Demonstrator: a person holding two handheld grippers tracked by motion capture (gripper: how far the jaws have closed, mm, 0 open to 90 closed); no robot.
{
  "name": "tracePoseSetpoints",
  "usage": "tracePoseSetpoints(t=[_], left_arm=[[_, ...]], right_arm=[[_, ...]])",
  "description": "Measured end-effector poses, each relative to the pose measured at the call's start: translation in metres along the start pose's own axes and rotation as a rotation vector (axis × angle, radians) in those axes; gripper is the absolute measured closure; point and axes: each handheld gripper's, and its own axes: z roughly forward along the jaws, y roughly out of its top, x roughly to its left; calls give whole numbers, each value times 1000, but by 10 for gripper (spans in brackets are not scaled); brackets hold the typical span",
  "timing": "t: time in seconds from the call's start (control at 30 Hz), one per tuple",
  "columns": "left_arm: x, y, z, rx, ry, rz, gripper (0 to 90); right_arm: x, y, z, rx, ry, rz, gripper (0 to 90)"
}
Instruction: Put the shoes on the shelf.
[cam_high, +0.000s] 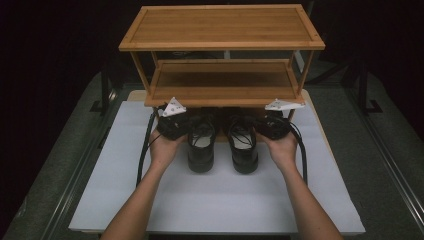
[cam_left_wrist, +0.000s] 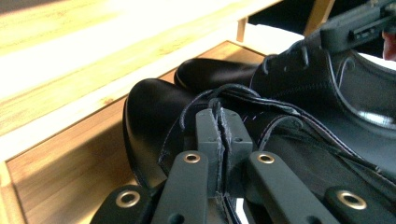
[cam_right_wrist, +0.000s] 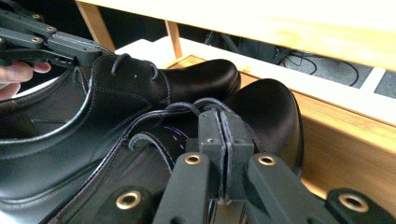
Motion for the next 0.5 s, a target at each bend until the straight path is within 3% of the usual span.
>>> tracePoseSetpoints(t=[0.07,0.27,0.5], left_arm=[[2,-2,11,0,22,0,882],[2,-7,23,16,27,-9,881],[-3,-15,23,28,-17,-5,872]], right_arm=[[-2,-2,7,2,-5,9,884],[-4,-8,20,-4,-23,33,884],[1,-11,18,19,-25,-3,879]])
